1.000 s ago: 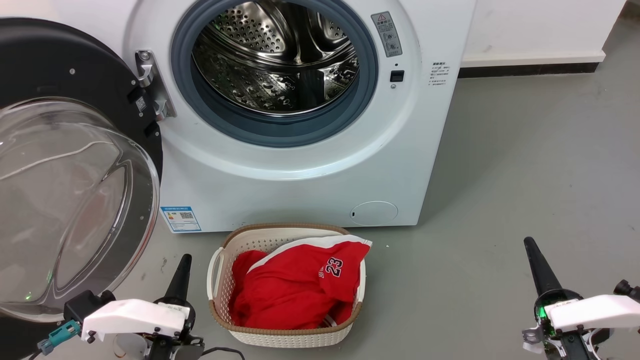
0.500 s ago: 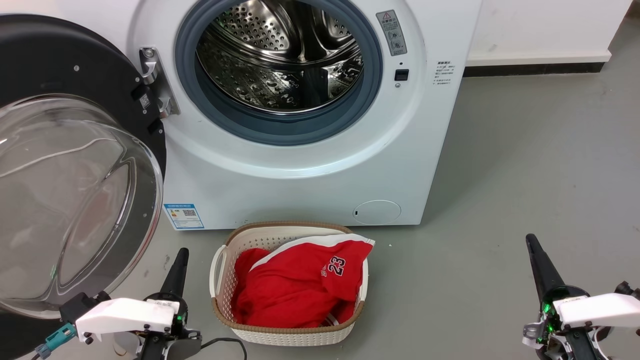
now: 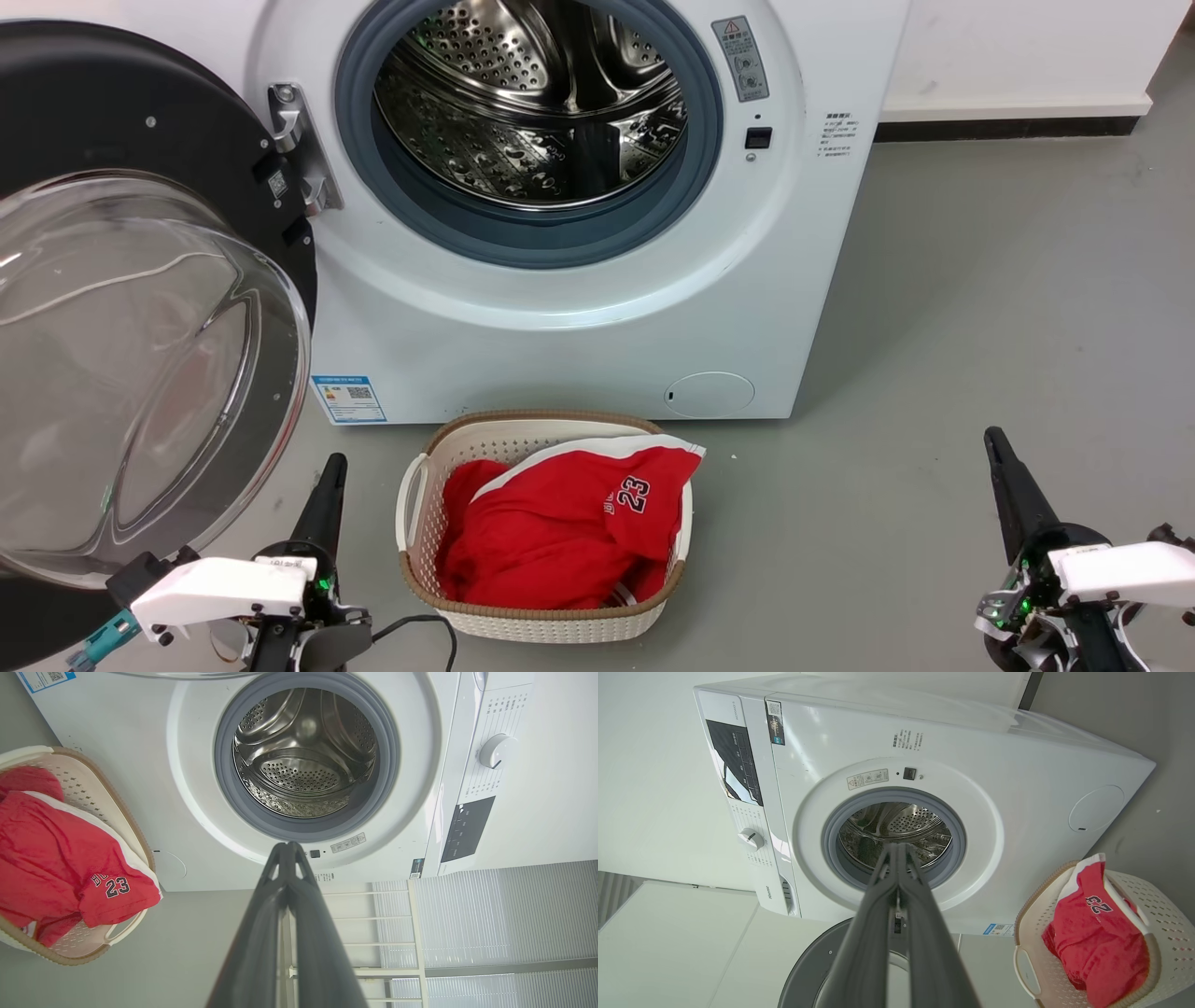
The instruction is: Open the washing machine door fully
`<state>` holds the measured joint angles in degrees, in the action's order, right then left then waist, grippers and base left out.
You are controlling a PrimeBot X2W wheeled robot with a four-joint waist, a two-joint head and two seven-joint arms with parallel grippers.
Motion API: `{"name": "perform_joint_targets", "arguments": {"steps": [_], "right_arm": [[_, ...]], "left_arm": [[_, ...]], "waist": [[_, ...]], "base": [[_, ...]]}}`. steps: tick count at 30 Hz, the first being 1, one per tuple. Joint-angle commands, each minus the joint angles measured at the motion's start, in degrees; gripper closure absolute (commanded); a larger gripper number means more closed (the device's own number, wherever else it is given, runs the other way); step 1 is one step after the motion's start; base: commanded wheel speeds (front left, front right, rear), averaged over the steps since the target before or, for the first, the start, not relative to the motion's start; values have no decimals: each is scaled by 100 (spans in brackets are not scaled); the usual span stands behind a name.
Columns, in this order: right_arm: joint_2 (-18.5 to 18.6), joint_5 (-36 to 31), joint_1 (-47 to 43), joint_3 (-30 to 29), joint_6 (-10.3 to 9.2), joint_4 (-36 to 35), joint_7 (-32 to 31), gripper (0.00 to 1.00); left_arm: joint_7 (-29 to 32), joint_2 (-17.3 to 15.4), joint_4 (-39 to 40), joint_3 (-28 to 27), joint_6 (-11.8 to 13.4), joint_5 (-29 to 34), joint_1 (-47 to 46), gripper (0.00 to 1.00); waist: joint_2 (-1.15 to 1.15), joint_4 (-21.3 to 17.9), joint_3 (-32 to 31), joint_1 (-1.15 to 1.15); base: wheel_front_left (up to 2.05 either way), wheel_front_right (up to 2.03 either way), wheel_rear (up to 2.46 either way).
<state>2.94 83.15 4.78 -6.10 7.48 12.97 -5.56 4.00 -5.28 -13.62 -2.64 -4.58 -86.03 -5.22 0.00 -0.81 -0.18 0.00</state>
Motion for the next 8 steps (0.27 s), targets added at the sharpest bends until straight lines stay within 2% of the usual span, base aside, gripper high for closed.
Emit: {"name": "perform_joint_targets", "arguments": {"steps": [1,8], "right_arm": [[-6,104,86,-12,2,7,-17,100],[-8,403,130,-26,2,49,-48,100]], "left_arm": [[32,14,2,-57,-74,-74,-96,100],[104,95,-16,-171,-160,-296,-109,100]], "waist": [[0,4,2,0],[0,30,13,0]], "base": [[0,0,0],[0,0,0]]}}
